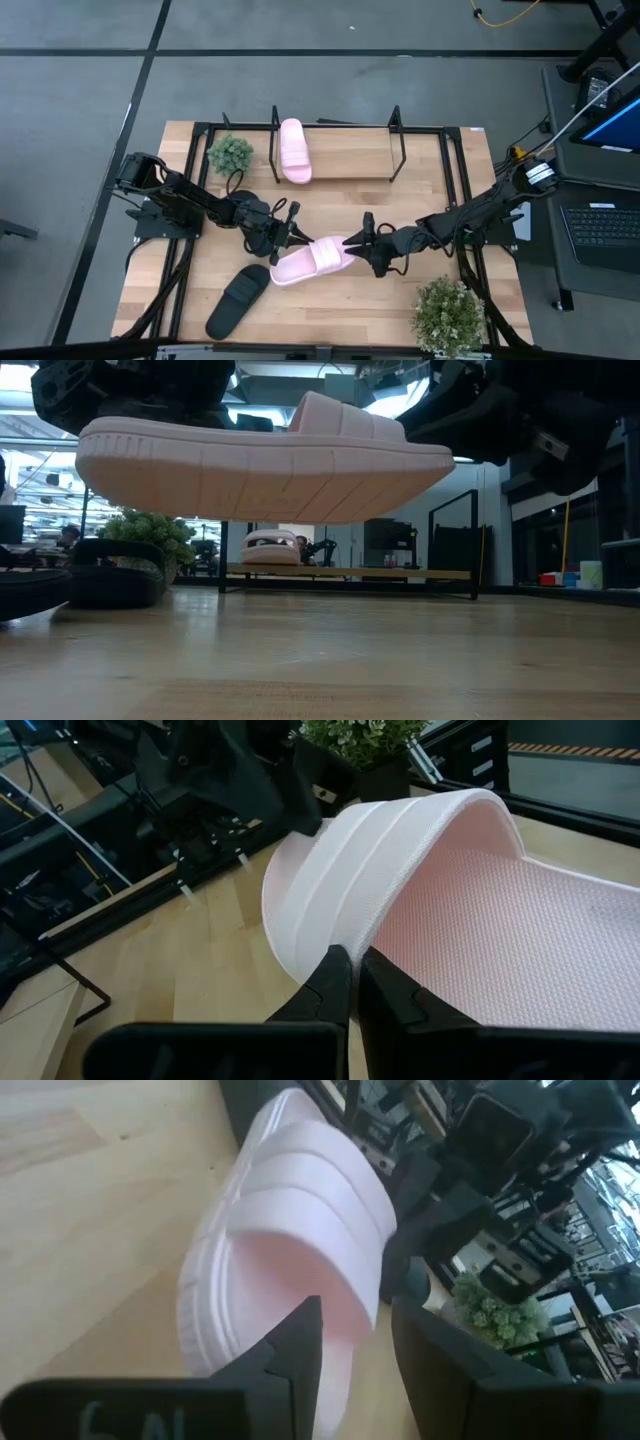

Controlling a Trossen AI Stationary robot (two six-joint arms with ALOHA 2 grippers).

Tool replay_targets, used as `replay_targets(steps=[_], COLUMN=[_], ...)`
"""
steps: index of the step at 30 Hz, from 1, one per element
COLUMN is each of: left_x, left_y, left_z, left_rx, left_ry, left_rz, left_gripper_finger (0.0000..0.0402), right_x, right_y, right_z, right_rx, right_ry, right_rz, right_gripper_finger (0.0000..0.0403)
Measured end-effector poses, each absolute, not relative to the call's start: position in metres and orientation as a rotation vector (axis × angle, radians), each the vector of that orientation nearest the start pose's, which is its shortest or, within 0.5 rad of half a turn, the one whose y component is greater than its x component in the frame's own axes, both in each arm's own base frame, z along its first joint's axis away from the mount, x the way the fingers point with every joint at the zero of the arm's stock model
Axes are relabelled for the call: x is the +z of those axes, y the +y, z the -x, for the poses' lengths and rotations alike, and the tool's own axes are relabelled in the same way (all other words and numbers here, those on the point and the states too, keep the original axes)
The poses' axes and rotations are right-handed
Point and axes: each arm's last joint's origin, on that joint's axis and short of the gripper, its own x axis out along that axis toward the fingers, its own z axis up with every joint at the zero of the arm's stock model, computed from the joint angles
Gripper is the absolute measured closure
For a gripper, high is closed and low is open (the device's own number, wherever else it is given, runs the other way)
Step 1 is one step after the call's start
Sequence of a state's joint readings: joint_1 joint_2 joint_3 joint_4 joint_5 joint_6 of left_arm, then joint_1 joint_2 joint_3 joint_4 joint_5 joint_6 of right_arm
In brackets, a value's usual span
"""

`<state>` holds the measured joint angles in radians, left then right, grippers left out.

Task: Pick and place slides into the shelf
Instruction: Put the pink slides on the shelf

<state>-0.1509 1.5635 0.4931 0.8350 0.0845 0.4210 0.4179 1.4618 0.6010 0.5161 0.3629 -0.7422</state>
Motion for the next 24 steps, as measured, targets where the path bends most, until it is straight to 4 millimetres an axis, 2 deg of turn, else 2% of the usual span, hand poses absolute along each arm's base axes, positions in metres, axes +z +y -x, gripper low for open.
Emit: replay_targets(steps=[14,20,24], left_x=[0.160,0.160,0.160], left_y=[-0.046,-0.046,-0.046], left_z=[-0.279,-0.279,-0.279], left_rx=[-0.300,-0.300,-0.299], left_ry=[0.169,0.166,0.165], left_rz=[-0.420,-0.420,-0.420], left_gripper_finger=[0.0401,0.0401,0.0401], right_x=[0.179,0.181,0.181], right_y=[0.122,0.123,0.124], right_z=[-0.298,-0.299,-0.299], right_rx=[0.224,0.221,0.224], right_ry=[0.320,0.314,0.312], right_rz=[0.937,0.930,0.929], right_gripper_finger=[0.0279,0.0282,0.0311])
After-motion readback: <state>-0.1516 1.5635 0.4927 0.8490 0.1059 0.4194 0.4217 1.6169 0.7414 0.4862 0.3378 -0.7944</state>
